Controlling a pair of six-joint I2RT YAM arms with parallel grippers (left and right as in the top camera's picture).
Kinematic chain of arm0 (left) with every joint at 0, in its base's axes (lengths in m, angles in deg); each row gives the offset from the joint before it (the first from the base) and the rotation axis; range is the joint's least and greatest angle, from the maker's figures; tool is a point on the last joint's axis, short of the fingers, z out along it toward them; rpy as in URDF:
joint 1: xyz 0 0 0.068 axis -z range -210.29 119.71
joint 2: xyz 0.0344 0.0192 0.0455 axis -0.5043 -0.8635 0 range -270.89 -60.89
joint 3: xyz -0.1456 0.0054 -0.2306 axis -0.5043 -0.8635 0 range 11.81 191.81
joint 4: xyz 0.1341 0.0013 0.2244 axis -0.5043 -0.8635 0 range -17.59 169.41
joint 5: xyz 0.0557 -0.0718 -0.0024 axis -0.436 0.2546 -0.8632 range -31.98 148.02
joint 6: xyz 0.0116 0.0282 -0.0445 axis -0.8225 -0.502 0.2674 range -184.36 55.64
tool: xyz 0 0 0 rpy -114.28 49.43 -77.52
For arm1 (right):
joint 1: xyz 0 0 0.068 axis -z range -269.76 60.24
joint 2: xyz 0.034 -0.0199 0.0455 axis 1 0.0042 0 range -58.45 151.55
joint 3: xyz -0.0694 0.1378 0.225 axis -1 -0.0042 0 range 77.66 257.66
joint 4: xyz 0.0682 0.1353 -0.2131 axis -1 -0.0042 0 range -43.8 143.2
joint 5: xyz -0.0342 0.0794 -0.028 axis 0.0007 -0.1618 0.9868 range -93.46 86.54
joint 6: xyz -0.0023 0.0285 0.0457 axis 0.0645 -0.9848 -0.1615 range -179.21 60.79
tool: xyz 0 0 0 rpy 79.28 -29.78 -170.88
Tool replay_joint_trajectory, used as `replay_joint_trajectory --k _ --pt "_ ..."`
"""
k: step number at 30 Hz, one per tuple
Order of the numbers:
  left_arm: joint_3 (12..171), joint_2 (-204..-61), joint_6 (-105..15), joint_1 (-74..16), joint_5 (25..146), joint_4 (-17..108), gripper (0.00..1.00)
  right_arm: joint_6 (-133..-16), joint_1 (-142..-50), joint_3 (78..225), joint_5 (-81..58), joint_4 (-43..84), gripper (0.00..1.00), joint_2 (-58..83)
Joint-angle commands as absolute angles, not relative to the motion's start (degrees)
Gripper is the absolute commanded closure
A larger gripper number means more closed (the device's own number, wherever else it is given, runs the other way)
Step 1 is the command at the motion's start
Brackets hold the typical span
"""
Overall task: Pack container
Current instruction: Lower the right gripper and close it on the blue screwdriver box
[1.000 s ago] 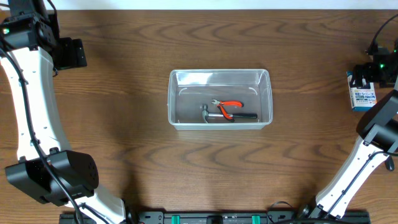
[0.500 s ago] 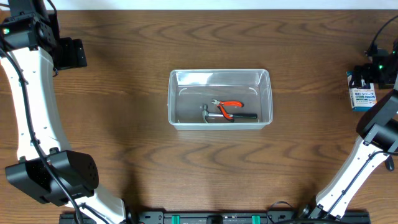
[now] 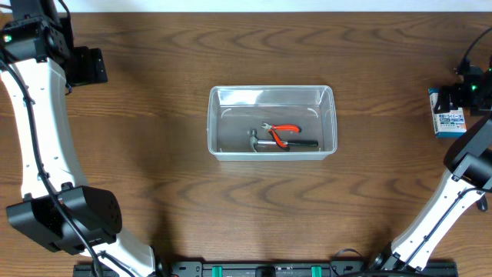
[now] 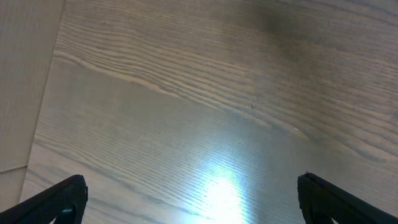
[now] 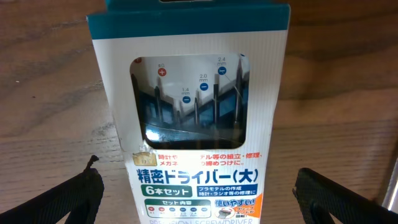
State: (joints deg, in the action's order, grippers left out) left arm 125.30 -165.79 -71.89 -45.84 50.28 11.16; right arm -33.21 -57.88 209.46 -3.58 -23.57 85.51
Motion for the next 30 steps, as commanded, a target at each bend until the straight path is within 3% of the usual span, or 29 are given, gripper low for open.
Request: replay_joint_trajectory --k 1,30 --pt "125.60 -165.59 -72.17 -46.01 49.82 11.14 0.02 -32.47 -57.71 209.11 -4.59 -23.42 0.01 86.05" --pt "125.60 -165.59 -72.17 -46.01 49.82 11.12 0.02 -32.36 -58.60 209.09 -3.24 -23.66 0.01 89.70"
